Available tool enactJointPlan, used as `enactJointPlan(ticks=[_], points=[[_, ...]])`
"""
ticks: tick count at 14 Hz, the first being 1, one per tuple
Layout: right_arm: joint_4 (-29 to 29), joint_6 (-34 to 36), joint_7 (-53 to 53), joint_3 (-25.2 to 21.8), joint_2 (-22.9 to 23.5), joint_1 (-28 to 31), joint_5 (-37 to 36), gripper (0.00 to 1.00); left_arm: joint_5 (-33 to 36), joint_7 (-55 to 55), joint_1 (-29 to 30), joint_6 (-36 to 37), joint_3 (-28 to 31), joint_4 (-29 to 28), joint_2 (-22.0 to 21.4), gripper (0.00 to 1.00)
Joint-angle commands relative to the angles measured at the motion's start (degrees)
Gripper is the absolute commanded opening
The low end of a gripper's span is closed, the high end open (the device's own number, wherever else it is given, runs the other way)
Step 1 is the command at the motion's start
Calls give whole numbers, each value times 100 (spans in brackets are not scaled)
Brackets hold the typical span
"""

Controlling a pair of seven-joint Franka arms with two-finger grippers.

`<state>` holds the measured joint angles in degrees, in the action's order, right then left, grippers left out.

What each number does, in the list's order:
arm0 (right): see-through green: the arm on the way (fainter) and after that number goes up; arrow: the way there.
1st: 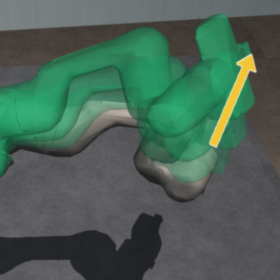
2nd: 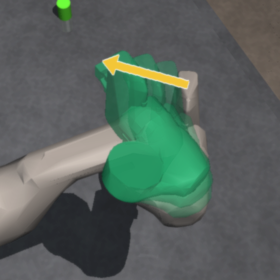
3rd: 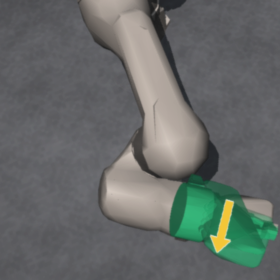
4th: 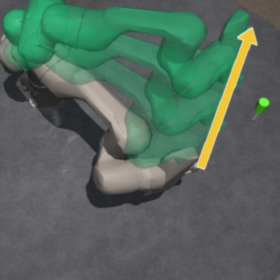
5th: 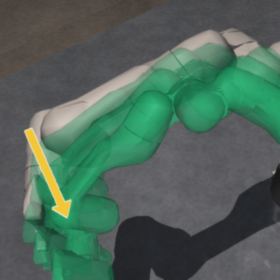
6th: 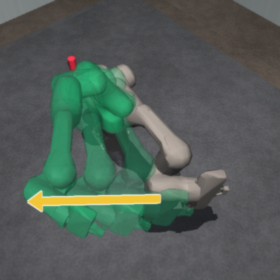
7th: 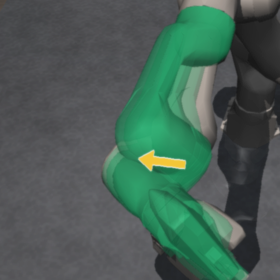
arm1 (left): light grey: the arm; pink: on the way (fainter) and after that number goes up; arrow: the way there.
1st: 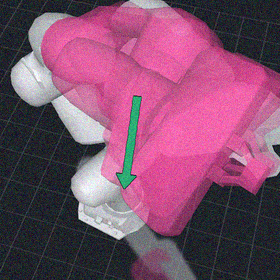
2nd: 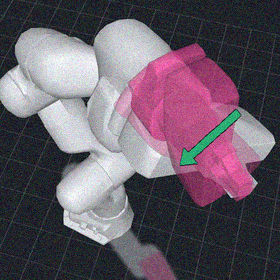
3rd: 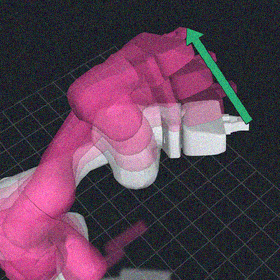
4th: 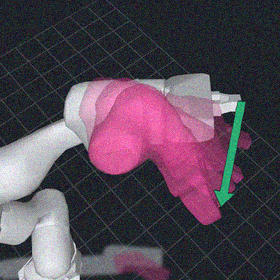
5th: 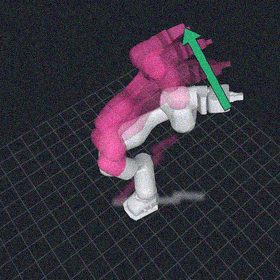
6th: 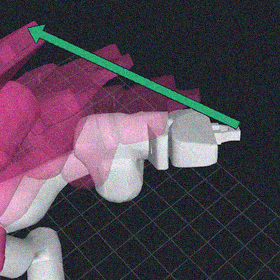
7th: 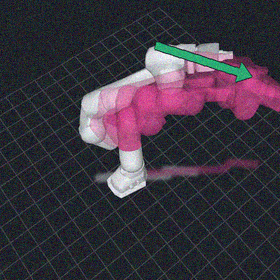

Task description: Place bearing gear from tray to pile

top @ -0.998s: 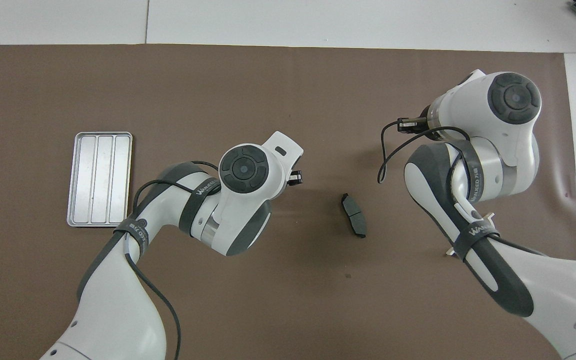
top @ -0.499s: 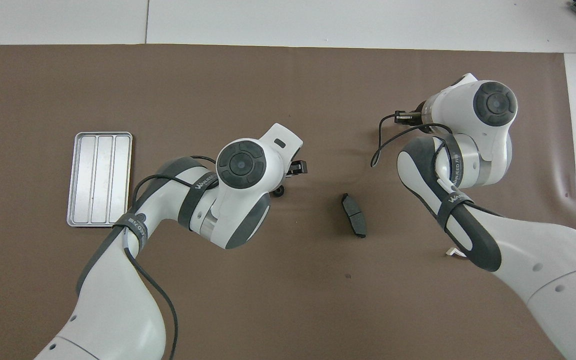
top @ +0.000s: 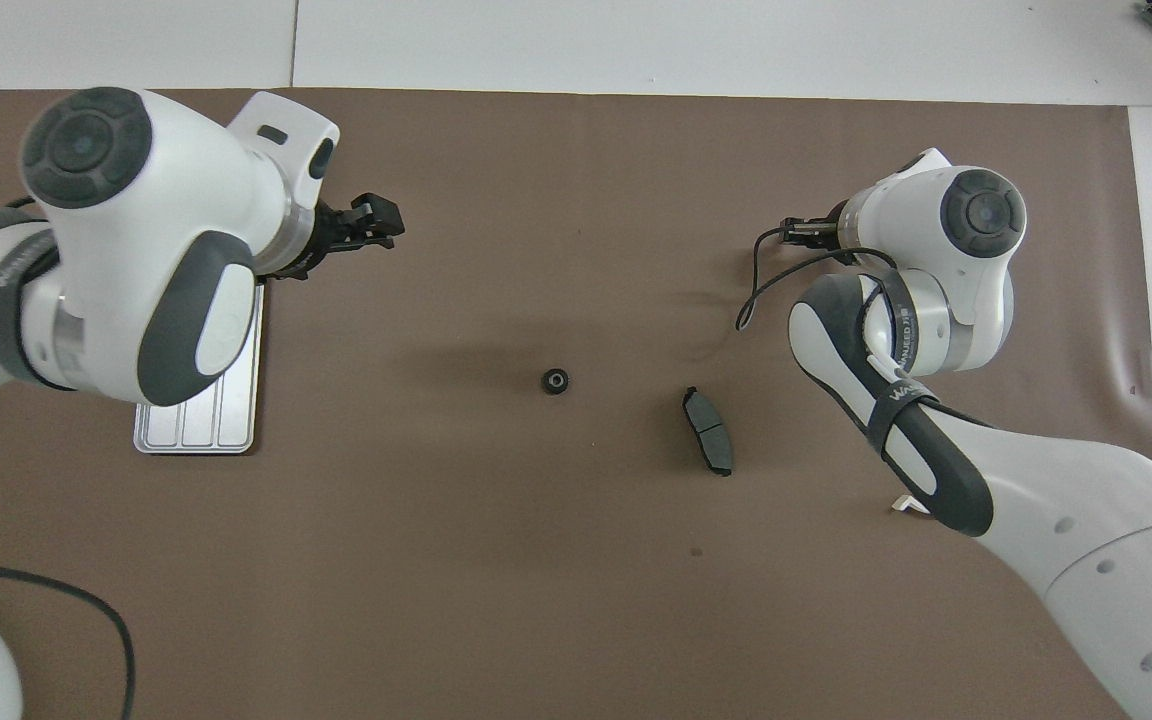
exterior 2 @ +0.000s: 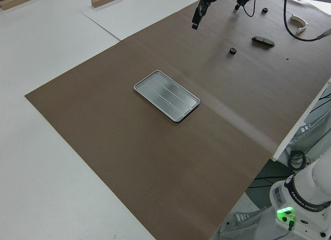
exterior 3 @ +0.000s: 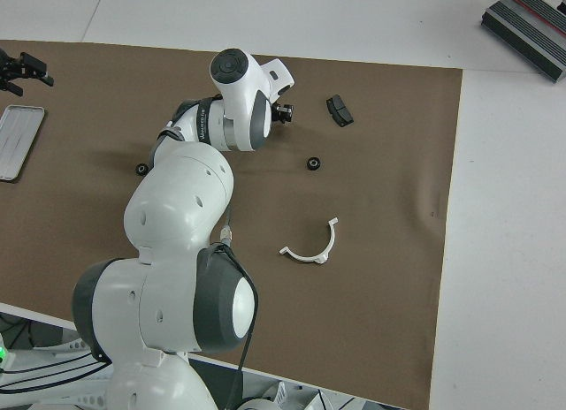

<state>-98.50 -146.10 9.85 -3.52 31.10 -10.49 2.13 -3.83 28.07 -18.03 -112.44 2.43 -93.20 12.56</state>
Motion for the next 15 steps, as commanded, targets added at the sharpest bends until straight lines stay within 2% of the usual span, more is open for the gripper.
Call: enactJointPlan(ticks=[1,4,6,8,10,15], points=[[-28,230,-106,54,-384,-119,42,100,-47,-1176,571,1124,-32,477,-121,100],[-2,1038,113,36,-850,-514,34,100,5,-2480,1222,1889,-32,487,-595,100],[24,1451,542,45,-1035,-839,25,100,127,-2552,1320,2478,-23,495,-851,100],[15,1488,1043,45,-1062,-1322,25,100,488,-2570,1267,3067,-110,548,-1122,100],[-11,1497,1343,54,-1124,-1648,33,100,471,-2553,1223,2930,-137,391,-1282,100],[-204,1305,2037,54,-958,-2500,86,100,462,-2570,1293,1815,-137,-462,-1625,100]])
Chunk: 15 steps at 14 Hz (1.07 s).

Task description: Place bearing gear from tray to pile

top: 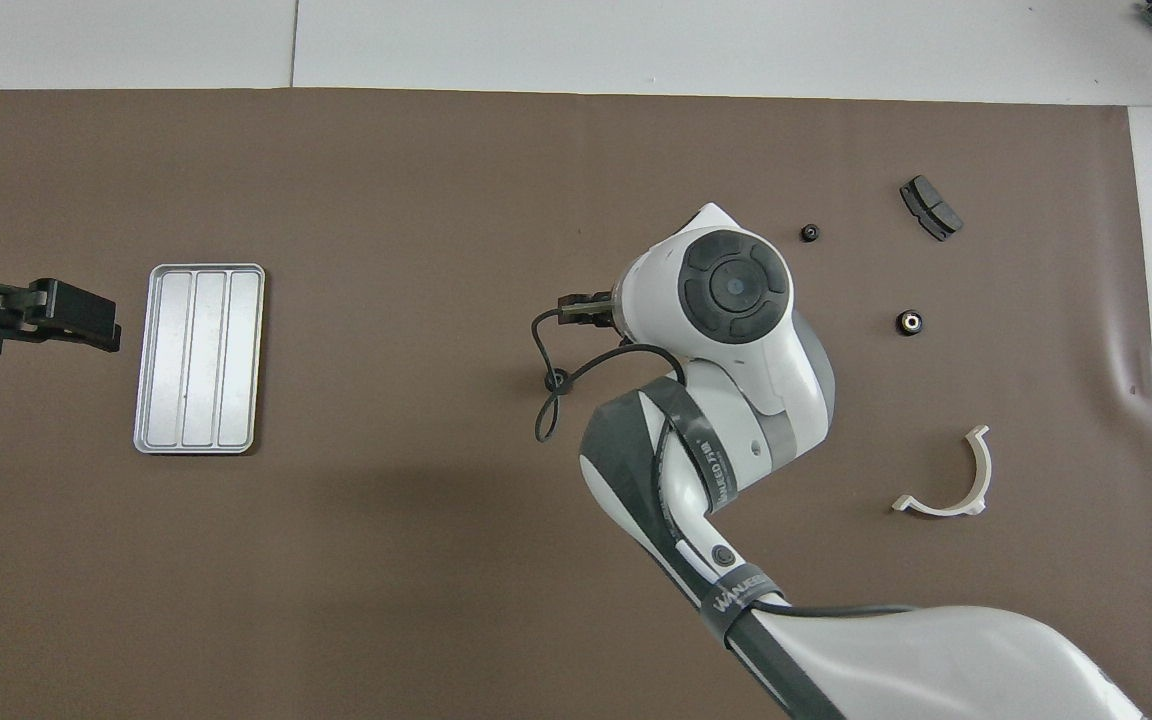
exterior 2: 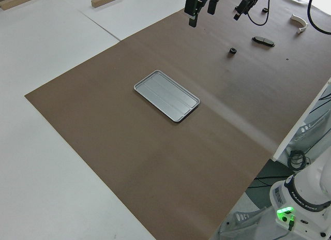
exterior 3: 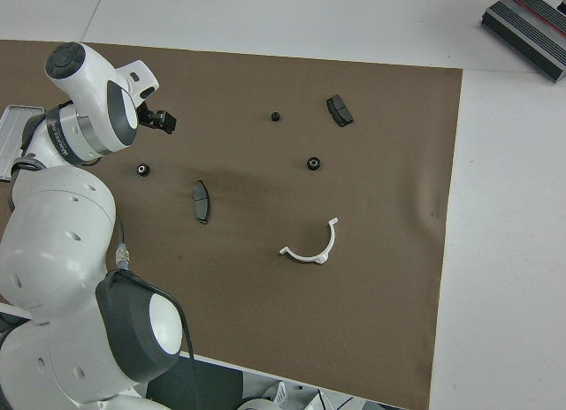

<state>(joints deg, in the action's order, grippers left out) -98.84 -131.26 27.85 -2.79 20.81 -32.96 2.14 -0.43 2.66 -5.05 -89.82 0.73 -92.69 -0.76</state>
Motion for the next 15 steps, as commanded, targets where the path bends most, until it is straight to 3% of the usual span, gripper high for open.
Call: enactJointPlan(ticks=[1,4,8,15], points=[[-171,-398,482,-20,237,-455,85,100,122,-29,13,-570,50,-565,-301,100],[-179,-953,836,-20,695,-755,-11,100,122,6,-13,-712,94,-531,-284,100],[-592,-980,836,-20,669,-774,-309,100,122,15,-75,-818,41,-549,-284,100],[-610,-1164,827,-29,713,-800,-494,100,122,24,13,-721,94,-548,-293,100]])
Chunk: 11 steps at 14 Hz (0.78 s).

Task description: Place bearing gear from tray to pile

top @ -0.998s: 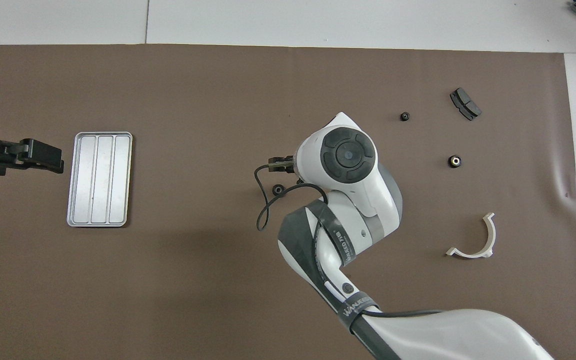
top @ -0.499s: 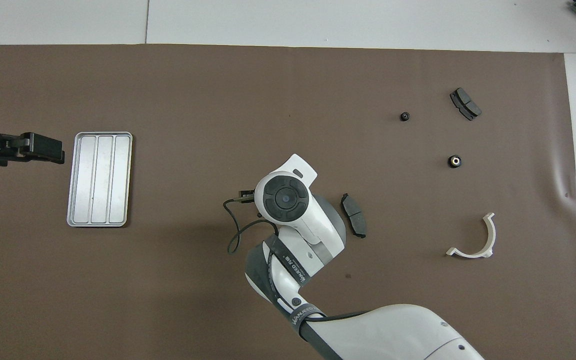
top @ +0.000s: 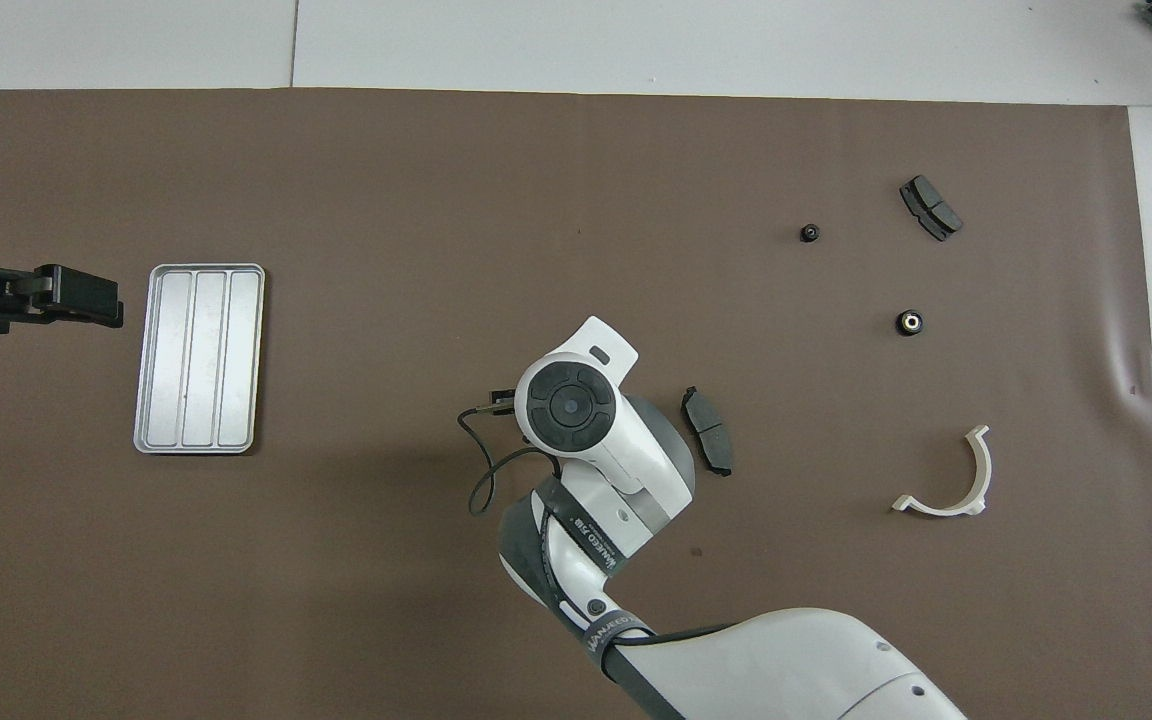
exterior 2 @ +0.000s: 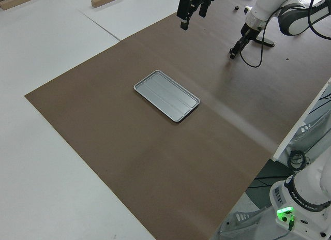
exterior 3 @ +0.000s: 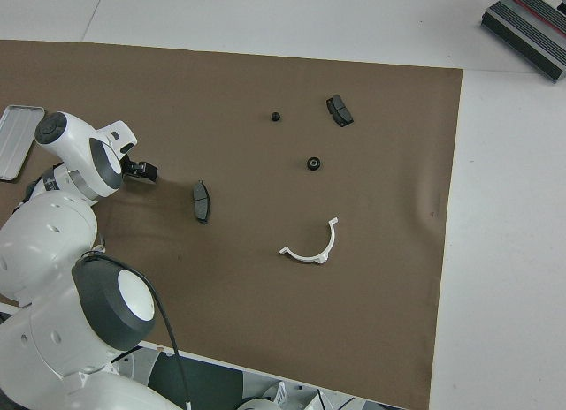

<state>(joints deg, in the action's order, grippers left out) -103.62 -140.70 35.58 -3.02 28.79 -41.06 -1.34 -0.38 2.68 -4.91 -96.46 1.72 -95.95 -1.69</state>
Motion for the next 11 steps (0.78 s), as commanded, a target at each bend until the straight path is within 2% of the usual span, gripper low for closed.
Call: enactJointPlan(ticks=[1,9,11], points=[[-132,-256,54,-5,-75,45,-287,100,117,22,-18,-57,-5,-222,-200,100],[-158,-432,63,-5,-58,46,-385,100,117,22,-1,-57,-5,-222,-200,100],[-167,-432,55,-5,-58,46,-455,84,117,22,-10,-57,-5,-222,-191,100]])
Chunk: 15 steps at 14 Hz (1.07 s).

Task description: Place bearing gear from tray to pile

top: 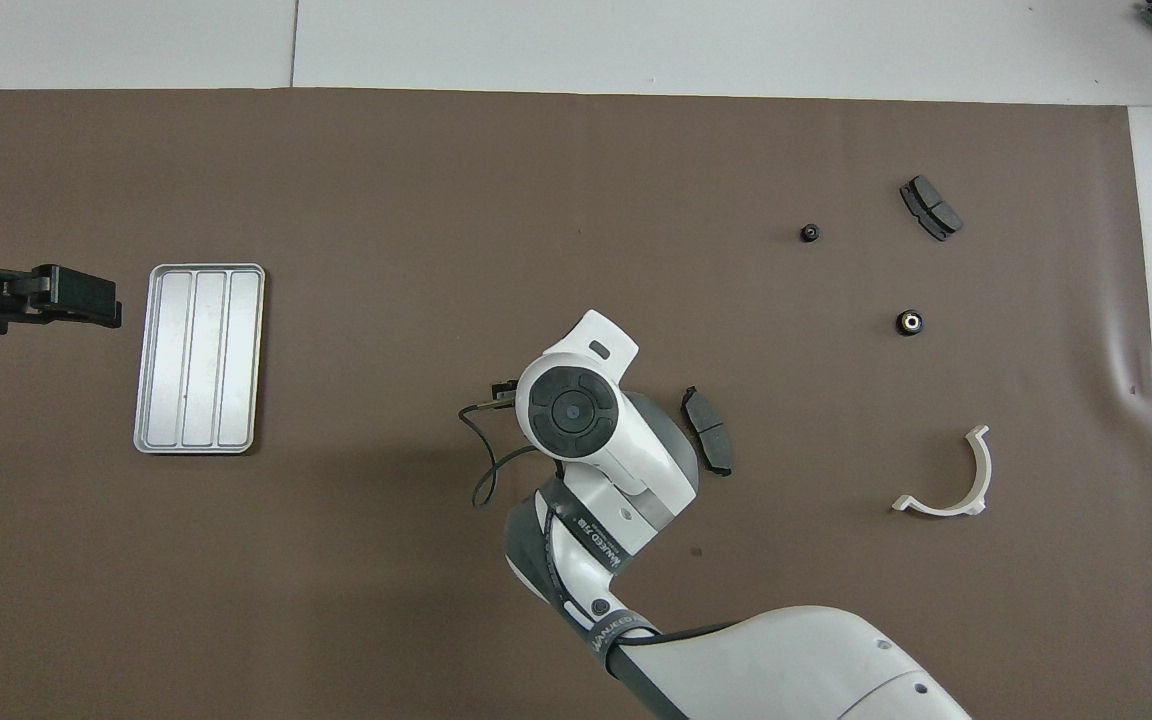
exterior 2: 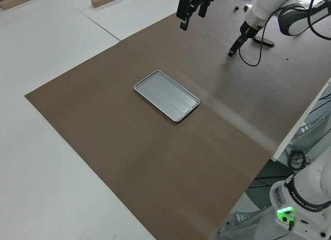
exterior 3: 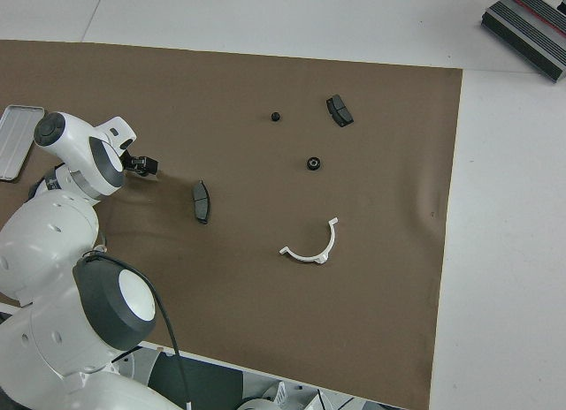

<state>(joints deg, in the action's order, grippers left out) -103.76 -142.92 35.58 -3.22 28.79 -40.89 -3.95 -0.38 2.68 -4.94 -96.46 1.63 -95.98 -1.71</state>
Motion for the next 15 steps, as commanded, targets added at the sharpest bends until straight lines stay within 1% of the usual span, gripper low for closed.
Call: enactJointPlan(ticks=[1,2,3,5,9,11,14,15], points=[[-162,-210,46,15,-57,37,-211,74,117,23,-7,-57,4,-219,-198,100],[-162,-202,37,15,-57,37,-220,61,117,23,-7,-57,4,-219,-198,100],[-162,-201,28,15,-57,46,-220,46,117,23,-7,-57,4,-219,-198,100],[-154,-193,45,15,-57,37,-220,0,117,23,-7,-57,4,-211,-198,100],[-57,-114,63,-12,-66,63,-220,0,117,23,-7,-57,4,-219,-198,100],[-4,-44,37,-56,-171,116,-211,0,117,23,-7,-57,4,-219,-189,100],[-22,605,-278,-47,-785,563,-211,0,117,23,-7,-57,4,-219,-198,100],[-83,886,-488,-38,-996,817,-176,0,117,23,-7,-57,4,-211,-198,100]])
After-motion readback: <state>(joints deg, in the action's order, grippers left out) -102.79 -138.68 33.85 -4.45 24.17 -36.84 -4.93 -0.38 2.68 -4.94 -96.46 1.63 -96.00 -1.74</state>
